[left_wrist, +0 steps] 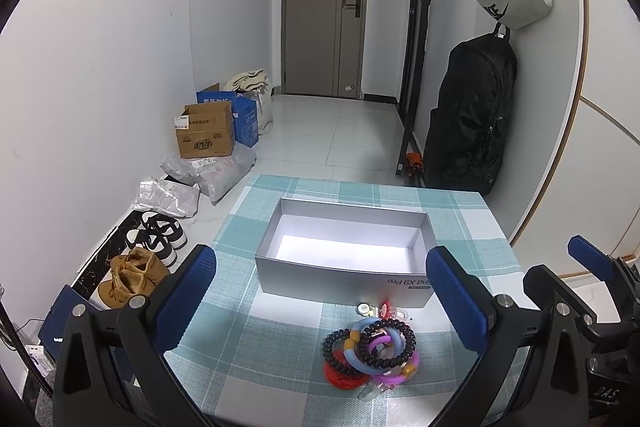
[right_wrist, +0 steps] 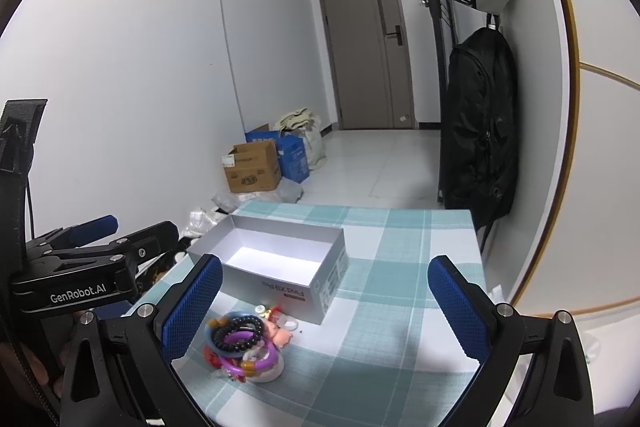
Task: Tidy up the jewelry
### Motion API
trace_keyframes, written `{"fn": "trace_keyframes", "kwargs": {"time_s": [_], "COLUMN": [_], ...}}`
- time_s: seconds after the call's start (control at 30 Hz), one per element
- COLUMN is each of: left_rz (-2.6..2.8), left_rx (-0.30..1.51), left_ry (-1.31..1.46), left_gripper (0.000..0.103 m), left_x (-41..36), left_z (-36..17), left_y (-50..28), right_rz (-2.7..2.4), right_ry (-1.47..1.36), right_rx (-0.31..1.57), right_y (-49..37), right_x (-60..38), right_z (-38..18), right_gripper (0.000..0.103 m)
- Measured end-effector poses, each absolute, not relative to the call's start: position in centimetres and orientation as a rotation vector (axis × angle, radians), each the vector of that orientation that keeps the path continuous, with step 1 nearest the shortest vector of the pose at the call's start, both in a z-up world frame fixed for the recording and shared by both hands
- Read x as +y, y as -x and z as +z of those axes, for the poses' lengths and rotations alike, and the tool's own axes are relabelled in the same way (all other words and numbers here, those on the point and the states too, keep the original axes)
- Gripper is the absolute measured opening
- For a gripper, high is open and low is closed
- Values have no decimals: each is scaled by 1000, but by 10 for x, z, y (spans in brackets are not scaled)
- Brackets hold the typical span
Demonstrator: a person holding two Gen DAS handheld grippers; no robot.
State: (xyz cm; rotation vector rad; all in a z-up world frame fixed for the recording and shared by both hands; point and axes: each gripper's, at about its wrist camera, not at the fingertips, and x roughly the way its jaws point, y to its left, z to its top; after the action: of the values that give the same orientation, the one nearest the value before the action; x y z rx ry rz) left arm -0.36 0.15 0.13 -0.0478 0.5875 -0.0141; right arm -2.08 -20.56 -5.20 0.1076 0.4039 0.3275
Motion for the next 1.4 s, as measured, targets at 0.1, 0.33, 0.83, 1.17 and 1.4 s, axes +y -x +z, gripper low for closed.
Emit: {"fn": "trace_keyframes", "kwargs": {"time_s": [0.1,0.33,0.83,1.17,1.4], "left_rz": [-15,-15,-18,-8,-14], "left_rx": [586,585,588,591,600], "left_ry": [46,43,38,41,47], "left_gripper": [102,102,102,102,102], "left_x": [2,1,0,2,2], "left_z": [2,2,1,0,-2], "left_y": [3,3,4,3,2], "right_rz": [327,328,328,331,331], "right_ry": [-106,-102,-102,-104,-106], "right_rx": [404,400,401,405,408], "right_y": [21,22,22,21,20], "right_x": [-205,-205,-205,-205,-204], "right_z": [-52,-51,-51,-51,-51], "right_gripper": [103,103,103,103,103]}}
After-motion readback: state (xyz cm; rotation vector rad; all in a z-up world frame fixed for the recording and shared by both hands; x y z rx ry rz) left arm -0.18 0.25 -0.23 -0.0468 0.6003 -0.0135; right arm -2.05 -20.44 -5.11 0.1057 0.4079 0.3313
